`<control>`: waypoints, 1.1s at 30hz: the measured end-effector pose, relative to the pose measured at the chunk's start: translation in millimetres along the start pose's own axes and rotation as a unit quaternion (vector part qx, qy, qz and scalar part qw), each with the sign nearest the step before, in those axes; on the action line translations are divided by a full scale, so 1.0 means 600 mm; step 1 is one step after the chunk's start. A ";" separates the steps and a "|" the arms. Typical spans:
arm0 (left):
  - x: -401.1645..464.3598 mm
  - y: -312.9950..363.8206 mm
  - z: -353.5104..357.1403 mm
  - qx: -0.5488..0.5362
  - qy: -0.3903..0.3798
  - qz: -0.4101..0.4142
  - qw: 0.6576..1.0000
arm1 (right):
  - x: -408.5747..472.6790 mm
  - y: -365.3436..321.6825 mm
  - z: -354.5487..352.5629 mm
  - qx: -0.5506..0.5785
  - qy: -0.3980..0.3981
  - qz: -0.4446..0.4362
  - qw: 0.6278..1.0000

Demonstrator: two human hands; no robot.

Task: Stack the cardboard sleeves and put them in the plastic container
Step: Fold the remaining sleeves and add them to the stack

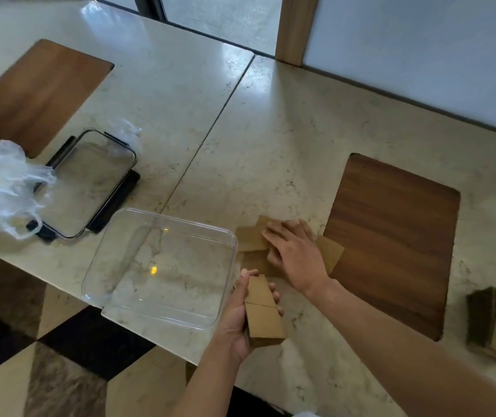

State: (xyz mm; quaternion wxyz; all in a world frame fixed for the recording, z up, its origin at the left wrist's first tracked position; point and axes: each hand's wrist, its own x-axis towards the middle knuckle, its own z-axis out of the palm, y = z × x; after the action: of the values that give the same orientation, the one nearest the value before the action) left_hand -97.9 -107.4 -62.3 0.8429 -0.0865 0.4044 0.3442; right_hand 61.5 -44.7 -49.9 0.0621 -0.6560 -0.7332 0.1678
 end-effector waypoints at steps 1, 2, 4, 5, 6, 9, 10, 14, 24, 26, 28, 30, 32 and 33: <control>0.002 0.003 0.001 0.003 0.002 0.005 1.000 | -0.008 0.001 -0.002 0.017 0.044 0.007 0.999; 0.004 0.004 0.004 0.008 0.005 0.010 1.000 | -0.016 0.002 -0.006 0.049 0.091 0.028 0.994; 0.008 0.005 0.012 0.028 0.016 0.016 0.999 | -0.033 0.006 -0.023 0.149 0.175 0.119 0.966; 0.011 0.005 0.017 0.043 0.020 0.017 0.999 | -0.043 0.008 -0.034 0.209 0.205 0.182 0.939; 0.013 0.006 0.022 0.059 0.023 0.018 0.998 | -0.053 0.012 -0.043 0.274 0.220 0.246 0.903; 0.016 0.006 0.042 0.094 0.011 0.019 0.995 | -0.094 0.026 -0.063 0.487 0.205 0.358 0.770; 0.016 0.005 0.052 0.104 0.002 0.017 0.994 | -0.112 0.030 -0.068 0.528 0.195 0.361 0.743; 0.013 0.001 0.088 0.133 -0.044 0.012 0.990 | -0.160 0.030 -0.071 0.596 0.178 0.366 0.692; 0.019 -0.011 0.122 0.219 -0.072 -0.004 0.973 | -0.210 0.037 -0.082 0.613 0.146 0.232 0.741; 0.021 -0.013 0.122 0.213 -0.057 -0.013 0.975 | -0.216 0.042 -0.086 0.576 0.155 0.186 0.781; 0.023 -0.014 0.120 0.216 -0.048 -0.039 0.974 | -0.218 0.045 -0.093 0.534 0.158 0.154 0.816; 0.020 -0.014 0.119 0.238 -0.061 -0.077 0.966 | -0.216 0.047 -0.098 0.526 0.141 0.143 0.826; 0.017 -0.015 0.118 0.264 -0.096 -0.109 0.954 | -0.212 0.048 -0.102 0.564 0.119 0.133 0.806; 0.015 -0.015 0.118 0.267 -0.112 -0.120 0.950 | -0.208 0.050 -0.104 0.587 0.104 0.132 0.792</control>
State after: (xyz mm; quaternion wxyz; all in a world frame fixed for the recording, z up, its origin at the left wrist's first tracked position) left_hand -44.0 -79.7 -23.8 0.9102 0.1325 0.3711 0.1274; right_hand 125.5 -154.8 14.5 0.4882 -0.5973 -0.3898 0.5030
